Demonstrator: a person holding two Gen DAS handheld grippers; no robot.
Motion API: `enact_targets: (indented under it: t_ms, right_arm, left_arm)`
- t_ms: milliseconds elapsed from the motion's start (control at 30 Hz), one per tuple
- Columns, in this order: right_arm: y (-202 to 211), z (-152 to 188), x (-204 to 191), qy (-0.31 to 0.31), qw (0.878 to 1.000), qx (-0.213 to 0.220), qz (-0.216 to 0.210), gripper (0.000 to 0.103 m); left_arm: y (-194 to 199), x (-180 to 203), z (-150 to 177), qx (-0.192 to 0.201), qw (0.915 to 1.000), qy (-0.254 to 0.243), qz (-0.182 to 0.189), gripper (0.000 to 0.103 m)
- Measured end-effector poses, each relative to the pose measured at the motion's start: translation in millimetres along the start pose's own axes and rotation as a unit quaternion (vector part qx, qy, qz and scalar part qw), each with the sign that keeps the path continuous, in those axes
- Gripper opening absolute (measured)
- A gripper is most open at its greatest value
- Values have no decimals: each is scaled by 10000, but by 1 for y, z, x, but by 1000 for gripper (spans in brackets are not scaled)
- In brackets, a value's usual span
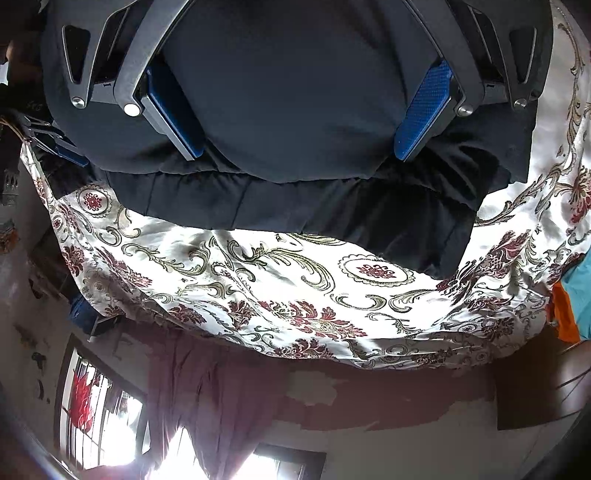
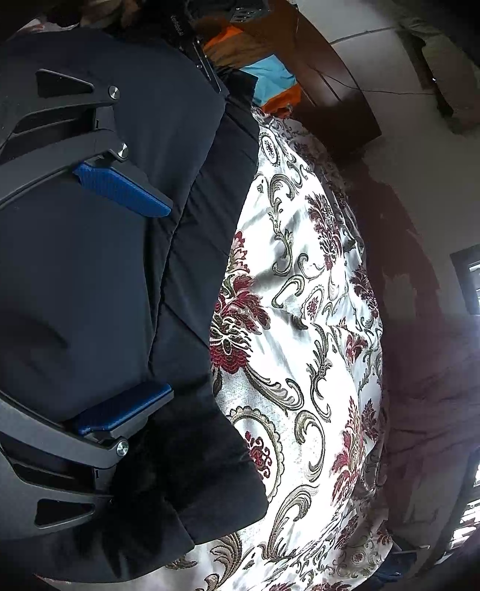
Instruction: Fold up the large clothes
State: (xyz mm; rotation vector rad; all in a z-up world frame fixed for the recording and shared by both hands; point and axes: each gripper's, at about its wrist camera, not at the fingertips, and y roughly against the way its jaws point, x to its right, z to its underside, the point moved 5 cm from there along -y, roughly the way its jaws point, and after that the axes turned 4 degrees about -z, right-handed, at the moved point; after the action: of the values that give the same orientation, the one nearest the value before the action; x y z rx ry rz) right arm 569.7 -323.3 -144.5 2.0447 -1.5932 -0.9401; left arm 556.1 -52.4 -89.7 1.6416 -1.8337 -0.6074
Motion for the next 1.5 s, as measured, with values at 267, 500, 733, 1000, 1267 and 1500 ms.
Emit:
enact_targets:
  t_ms: [267,500,733,1000,1267,1500]
  right_arm:
    - [11,1,-4,73,9998,182,66,87]
    - [34,2,-23,677,9877,616,1270,93]
    - [81,0,-53,1565,9527,1295,2261,93]
    - [150,7,-32,1598,9578,1496,1863,96]
    - [149,23,48,386,9839,822,1537,96]
    - [108,51,103,-1023,9943,178,222,102]
  left_arm:
    - [0,-2,-1,51,10000,-5,4,103]
    - [9,-3,-1,278,9996,-54,55,103]
    - [31,-7,0,361,9993,72,80,103]
    - [100,-43,-5,904,9955,177,-219,103]
    - [87,-109,21,10,9975,670,-242,103]
    - [55,-129,55,-514,9874,1390,552,103]
